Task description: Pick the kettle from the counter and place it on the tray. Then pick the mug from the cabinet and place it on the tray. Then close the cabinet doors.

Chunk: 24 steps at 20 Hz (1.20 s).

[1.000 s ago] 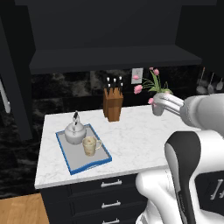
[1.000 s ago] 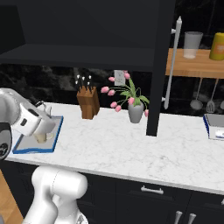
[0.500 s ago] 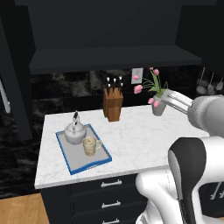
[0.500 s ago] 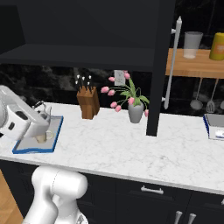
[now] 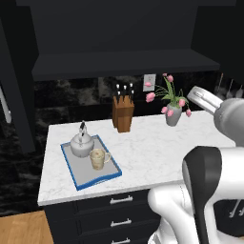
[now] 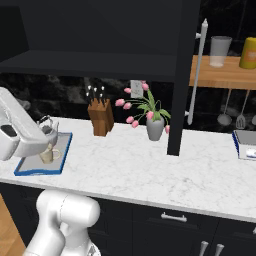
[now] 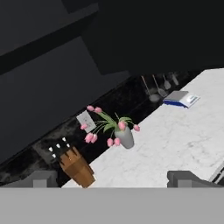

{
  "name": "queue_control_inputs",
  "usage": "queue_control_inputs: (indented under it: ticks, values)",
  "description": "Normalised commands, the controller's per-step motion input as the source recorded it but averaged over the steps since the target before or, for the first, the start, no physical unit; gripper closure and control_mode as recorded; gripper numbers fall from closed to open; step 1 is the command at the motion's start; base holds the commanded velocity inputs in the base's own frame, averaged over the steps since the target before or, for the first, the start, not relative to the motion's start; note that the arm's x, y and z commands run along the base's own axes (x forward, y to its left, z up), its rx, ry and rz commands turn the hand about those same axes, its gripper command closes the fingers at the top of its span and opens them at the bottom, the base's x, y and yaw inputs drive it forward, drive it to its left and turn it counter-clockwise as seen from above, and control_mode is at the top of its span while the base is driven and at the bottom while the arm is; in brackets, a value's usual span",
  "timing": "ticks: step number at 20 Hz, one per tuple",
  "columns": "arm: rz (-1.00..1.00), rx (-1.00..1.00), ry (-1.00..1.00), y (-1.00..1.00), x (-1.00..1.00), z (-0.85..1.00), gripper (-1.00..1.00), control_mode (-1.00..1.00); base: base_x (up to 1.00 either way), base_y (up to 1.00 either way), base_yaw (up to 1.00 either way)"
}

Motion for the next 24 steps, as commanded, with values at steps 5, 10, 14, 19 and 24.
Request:
queue_control_inputs:
  ticks: [5, 10, 14, 19, 24]
  values:
    - [-0.17, -0.03, -0.06, -0.31, -0.05, 0.24, -1.0, -1.0, 0.0, 0.0, 0.0]
    - [-0.19, -0.05, -0.02, -0.26, -0.06, 0.17, -1.0, -1.0, 0.0, 0.0, 0.0]
    - [-0.2, 0.0, -0.06, -0.58, -0.15, 0.16, -1.0, -1.0, 0.0, 0.0, 0.0]
    - [-0.18, 0.0, -0.2, -0.67, -0.14, 0.14, -1.0, -1.0, 0.0, 0.0, 0.0]
    - [-0.06, 0.04, -0.19, -0.84, -0.25, 0.19, -1.0, -1.0, 0.0, 0.0, 0.0]
